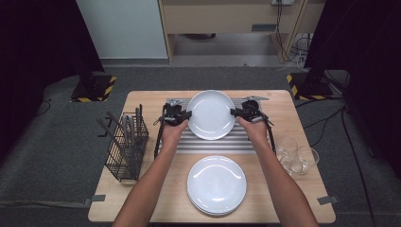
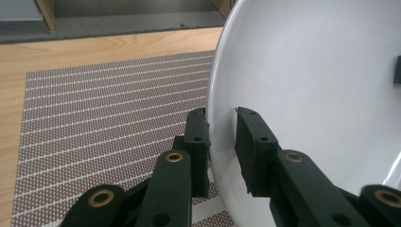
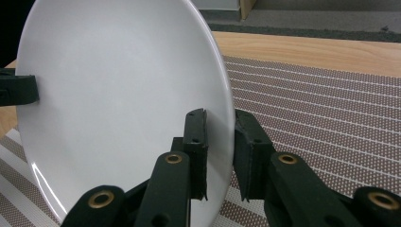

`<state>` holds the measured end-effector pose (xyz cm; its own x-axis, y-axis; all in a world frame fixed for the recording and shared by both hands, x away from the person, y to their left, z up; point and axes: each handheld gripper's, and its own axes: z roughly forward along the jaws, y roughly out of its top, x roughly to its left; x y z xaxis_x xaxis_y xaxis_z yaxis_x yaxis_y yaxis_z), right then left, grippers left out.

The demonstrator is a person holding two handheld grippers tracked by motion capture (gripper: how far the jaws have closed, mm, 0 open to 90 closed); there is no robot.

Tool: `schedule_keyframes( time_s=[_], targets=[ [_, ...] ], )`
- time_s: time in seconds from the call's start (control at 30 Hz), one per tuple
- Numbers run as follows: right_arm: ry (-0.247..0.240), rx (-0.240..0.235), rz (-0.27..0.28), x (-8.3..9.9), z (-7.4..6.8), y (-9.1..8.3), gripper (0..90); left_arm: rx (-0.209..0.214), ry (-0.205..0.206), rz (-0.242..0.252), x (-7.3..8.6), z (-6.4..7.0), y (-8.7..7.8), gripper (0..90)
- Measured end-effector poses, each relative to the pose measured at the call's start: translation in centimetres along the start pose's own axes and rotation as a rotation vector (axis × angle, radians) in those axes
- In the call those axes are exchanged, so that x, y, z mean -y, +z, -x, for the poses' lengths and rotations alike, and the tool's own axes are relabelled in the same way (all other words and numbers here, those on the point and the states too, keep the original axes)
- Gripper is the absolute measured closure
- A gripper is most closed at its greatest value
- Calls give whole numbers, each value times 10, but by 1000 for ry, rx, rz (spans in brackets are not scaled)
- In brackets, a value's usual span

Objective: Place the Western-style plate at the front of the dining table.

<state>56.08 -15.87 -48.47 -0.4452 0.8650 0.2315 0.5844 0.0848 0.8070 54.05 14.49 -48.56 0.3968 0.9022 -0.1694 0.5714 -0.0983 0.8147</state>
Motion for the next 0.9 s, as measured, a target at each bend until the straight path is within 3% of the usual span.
schedule_keyframes(
  time_s=[0.33, 0.43, 0.9],
  targets=[
    [32, -18, -14, 6, 6, 9, 755, 8, -11, -23, 5, -4, 9, 726],
    [40, -18, -20, 7, 6, 11, 751, 11, -32, -30, 8, -5, 11, 722],
    [124, -47, -44, 19, 16, 24, 741, 31, -67, -66, 17, -11, 24, 699]
  ],
)
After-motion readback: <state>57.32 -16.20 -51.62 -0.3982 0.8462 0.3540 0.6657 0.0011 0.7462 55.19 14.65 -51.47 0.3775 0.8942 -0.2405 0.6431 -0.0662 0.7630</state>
